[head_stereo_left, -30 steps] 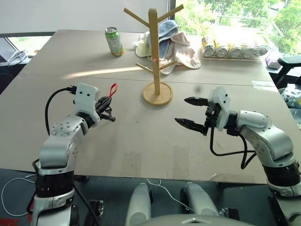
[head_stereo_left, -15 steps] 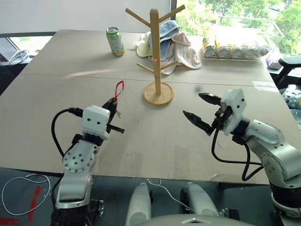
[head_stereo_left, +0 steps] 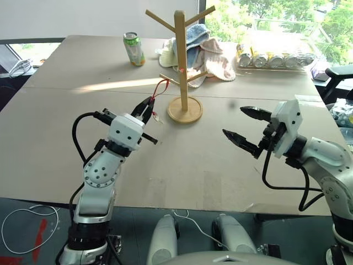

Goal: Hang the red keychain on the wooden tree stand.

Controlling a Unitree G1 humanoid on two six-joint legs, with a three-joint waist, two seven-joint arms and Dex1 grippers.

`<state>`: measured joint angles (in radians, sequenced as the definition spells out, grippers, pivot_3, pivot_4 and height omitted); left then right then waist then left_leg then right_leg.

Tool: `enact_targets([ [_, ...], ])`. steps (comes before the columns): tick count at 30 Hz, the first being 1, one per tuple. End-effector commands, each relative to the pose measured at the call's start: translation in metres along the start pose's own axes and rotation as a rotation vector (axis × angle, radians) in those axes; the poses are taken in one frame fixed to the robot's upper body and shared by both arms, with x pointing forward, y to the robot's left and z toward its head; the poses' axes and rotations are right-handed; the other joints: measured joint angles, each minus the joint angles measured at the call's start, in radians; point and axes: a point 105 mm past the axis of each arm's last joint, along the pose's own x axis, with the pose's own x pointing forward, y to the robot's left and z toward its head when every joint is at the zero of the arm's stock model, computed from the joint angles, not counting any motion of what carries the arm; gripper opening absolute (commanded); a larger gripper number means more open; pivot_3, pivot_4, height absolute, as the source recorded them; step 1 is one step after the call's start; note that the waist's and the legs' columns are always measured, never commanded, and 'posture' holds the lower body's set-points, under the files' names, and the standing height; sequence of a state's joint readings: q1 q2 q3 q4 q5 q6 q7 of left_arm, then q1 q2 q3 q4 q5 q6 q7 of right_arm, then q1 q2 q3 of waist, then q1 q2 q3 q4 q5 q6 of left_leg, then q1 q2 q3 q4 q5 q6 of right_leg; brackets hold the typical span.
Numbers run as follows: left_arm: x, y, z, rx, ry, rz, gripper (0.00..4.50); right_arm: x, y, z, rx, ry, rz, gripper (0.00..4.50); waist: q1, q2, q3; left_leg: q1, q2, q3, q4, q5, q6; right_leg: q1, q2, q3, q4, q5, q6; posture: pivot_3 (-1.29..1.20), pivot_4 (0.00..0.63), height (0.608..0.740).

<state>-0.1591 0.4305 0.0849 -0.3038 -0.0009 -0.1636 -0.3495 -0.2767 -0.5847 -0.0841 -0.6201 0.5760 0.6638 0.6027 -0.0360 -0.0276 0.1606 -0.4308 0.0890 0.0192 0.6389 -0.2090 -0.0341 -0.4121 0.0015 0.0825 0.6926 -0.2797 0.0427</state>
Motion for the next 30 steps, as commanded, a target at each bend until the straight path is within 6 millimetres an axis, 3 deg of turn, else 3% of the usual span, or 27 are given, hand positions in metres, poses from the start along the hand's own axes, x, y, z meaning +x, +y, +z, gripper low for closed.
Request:
enact_targets([
  [1,0.007,0.003,0.013,0.026,-0.068,-0.008,0.04,0.0,0.001,0.017,-0.029,-0.046,0.004,4.5,0.001,0.0,0.0,0.0,0.0,0.0,0.0,0.0,0.0,0.0,0.0,0.0,0.0,0.0,0.0,0.0,0.15,0.733],
  [4,0.019,0.001,0.023,0.03,-0.116,-0.02,0.04,0.004,0.003,0.026,-0.035,-0.065,0.023,4.5,0.002,0.0,0.0,-0.001,0.0,0.0,0.0,0.0,0.0,0.0,0.0,0.0,0.0,0.0,0.0,0.0,0.15,0.733],
  [11,0.032,-0.002,0.025,0.022,-0.141,-0.027,0.04,0.008,0.003,0.041,-0.043,-0.092,0.044,4.5,0.002,0.0,0.0,0.0,0.0,0.0,0.0,0.0,0.0,0.0,0.0,0.0,0.0,0.0,0.0,0.0,0.15,0.733],
  [30,0.049,-0.014,0.003,0.007,-0.082,-0.074,0.04,0.011,0.01,0.064,-0.068,-0.138,0.081,4.5,0.002,0.0,0.0,-0.001,0.0,0.0,0.0,0.0,0.0,0.0,0.0,0.0,0.0,0.0,0.0,0.0,0.15,0.733],
])
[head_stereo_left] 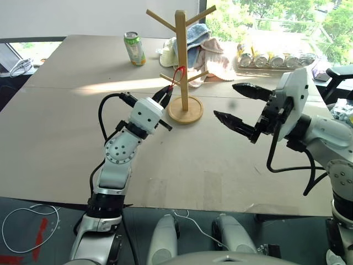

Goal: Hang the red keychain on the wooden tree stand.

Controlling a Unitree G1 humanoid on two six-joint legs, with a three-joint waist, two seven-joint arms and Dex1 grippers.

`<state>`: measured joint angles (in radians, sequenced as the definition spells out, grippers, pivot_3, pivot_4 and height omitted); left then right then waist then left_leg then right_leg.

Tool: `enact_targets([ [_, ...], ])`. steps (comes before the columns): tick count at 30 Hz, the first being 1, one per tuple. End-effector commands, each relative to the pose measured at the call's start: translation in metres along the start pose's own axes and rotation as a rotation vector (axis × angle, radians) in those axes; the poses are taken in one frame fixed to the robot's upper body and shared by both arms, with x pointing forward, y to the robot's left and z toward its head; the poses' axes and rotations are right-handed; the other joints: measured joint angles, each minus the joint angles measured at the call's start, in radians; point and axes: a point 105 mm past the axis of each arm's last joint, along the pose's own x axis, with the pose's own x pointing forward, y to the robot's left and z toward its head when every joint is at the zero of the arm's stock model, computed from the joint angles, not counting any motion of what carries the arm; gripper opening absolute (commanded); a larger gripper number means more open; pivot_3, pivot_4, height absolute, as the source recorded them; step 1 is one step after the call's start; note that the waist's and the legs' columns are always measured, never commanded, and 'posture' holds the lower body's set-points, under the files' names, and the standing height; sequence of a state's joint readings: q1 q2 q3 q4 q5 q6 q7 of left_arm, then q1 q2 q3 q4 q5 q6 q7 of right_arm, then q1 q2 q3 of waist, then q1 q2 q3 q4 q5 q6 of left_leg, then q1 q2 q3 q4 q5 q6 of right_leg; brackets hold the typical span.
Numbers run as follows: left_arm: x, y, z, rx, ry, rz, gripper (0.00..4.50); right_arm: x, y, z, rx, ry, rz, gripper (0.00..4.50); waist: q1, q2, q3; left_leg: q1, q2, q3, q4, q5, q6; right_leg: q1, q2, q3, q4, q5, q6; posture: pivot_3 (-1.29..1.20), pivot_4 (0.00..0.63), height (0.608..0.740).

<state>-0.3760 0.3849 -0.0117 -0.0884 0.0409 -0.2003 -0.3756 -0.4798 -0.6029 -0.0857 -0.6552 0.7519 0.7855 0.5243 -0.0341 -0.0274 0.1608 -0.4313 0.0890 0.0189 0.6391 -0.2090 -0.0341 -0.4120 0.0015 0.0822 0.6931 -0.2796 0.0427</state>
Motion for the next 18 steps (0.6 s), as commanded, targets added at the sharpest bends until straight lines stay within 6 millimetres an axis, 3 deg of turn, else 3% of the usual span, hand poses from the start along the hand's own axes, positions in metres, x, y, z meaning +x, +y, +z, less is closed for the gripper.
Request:
enact_targets([
  [1,0.005,0.003,0.008,0.03,-0.033,0.003,0.04,-0.003,0.002,0.016,-0.051,-0.042,-0.004,4.5,0.0,0.0,0.0,0.0,0.0,0.0,0.0,0.0,0.0,0.0,0.0,0.0,0.0,0.0,0.0,0.0,0.15,0.733],
  [9,0.009,0.004,0.0,0.05,0.006,0.015,0.04,-0.003,0.001,0.015,-0.053,-0.036,0.001,4.5,0.001,0.0,0.0,0.0,0.0,0.0,0.0,0.0,0.0,0.0,0.0,0.0,0.0,0.0,0.0,0.0,0.15,0.733],
  [13,0.009,0.004,0.003,0.031,-0.002,0.009,1.38,-0.002,0.001,0.013,-0.049,-0.032,0.004,4.5,0.001,0.0,0.0,0.0,0.0,0.0,0.0,0.0,0.0,0.0,0.0,0.0,0.0,0.0,0.0,0.0,0.15,0.733],
  [18,0.002,0.013,0.005,0.018,0.009,0.038,3.83,-0.001,-0.001,0.006,-0.032,-0.02,0.011,4.5,0.0,0.0,0.0,0.0,0.0,0.0,0.0,0.0,0.0,0.0,0.0,0.0,0.0,0.0,0.0,0.0,0.15,0.733],
])
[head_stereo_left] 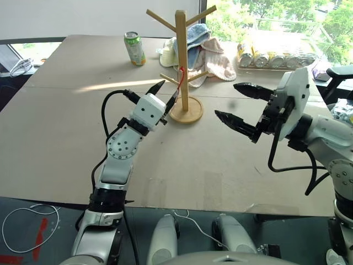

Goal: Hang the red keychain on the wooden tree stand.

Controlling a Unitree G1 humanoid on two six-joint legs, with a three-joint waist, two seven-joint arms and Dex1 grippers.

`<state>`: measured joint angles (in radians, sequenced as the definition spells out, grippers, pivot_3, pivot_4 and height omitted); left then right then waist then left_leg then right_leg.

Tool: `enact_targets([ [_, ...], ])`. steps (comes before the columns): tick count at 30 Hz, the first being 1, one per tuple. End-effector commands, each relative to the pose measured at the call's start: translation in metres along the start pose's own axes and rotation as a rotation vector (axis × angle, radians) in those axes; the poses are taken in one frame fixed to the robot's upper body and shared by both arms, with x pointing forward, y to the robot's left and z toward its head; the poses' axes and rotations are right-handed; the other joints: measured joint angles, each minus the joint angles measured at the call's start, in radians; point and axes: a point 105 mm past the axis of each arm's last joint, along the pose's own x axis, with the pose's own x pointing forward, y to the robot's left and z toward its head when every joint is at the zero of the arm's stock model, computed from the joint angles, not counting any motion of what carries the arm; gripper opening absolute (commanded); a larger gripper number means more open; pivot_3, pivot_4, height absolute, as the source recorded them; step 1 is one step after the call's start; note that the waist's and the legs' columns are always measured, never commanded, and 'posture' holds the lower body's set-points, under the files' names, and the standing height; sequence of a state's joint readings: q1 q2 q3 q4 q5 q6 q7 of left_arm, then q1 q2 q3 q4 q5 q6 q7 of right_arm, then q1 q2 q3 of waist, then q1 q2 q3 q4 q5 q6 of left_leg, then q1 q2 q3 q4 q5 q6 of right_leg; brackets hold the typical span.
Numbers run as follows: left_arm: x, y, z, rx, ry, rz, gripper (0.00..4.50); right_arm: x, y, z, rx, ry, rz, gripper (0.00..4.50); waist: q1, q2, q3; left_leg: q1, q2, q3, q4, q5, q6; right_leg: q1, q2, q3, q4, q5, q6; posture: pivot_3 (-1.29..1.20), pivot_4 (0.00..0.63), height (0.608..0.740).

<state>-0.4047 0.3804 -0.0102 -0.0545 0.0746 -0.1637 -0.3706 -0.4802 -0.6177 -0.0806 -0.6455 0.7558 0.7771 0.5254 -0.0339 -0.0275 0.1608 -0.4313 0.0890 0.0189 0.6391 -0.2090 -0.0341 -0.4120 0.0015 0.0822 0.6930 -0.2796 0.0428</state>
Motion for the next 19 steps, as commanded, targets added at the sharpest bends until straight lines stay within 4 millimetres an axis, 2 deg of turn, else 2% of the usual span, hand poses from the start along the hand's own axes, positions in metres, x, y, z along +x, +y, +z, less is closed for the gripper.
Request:
enact_targets([
  [1,-0.006,0.014,0.014,-0.008,-0.031,0.047,4.26,-0.001,-0.001,0.005,-0.027,-0.024,0.01,4.5,-0.001,0.0,0.0,0.0,0.0,0.0,0.0,0.0,0.0,0.0,0.0,0.0,0.0,0.0,0.0,0.0,0.15,0.733],
  [2,-0.008,0.018,0.013,-0.024,-0.02,0.049,4.39,-0.001,-0.002,0.002,-0.026,-0.019,0.01,4.5,-0.001,0.0,0.0,0.0,0.0,0.0,0.0,0.0,0.0,0.0,0.0,0.0,0.0,0.0,0.0,0.0,0.15,0.733],
  [5,-0.018,0.025,0.01,-0.12,0.041,0.003,4.39,-0.003,-0.005,-0.005,-0.023,0.006,0.019,4.5,-0.003,0.0,0.0,0.0,0.0,0.0,0.0,0.0,0.0,0.0,0.0,0.0,0.0,0.0,0.0,0.0,0.15,0.733],
  [9,-0.034,0.028,0.004,-0.342,0.184,-0.155,4.39,-0.007,-0.009,-0.013,-0.022,0.052,0.046,4.5,-0.005,0.0,0.0,0.0,0.0,0.0,0.0,0.0,0.0,0.0,0.0,0.0,0.0,0.0,0.0,0.0,0.15,0.733],
  [11,-0.044,0.034,0.008,-0.434,0.27,-0.261,4.39,-0.01,-0.014,-0.015,-0.019,0.079,0.06,4.5,-0.006,-0.001,0.001,0.0,0.0,0.0,0.0,0.0,0.0,0.0,0.0,0.0,0.0,-0.001,0.002,0.0,0.15,0.733],
  [13,-0.055,0.043,0.022,-0.542,0.315,-0.362,4.39,-0.013,-0.019,-0.017,-0.014,0.103,0.068,4.5,-0.007,-0.001,0.002,0.0,0.0,-0.001,0.0,0.0,0.0,0.0,0.0,-0.001,0.0,-0.002,0.003,0.0,0.15,0.733],
  [15,-0.061,0.06,0.035,-0.601,0.318,-0.388,4.39,-0.014,-0.024,-0.018,-0.014,0.115,0.071,4.5,-0.008,-0.003,0.005,0.0,0.0,-0.001,0.0,0.0,0.0,0.0,0.0,-0.001,0.001,-0.002,0.003,0.0,0.15,0.733],
  [19,-0.068,0.083,0.032,-0.578,0.367,-0.354,4.39,-0.013,-0.03,-0.02,-0.014,0.12,0.072,4.5,-0.007,-0.002,0.005,0.0,0.0,-0.001,0.0,0.0,0.0,0.0,0.0,-0.001,0.0,-0.002,0.003,0.0,0.15,0.733],
])
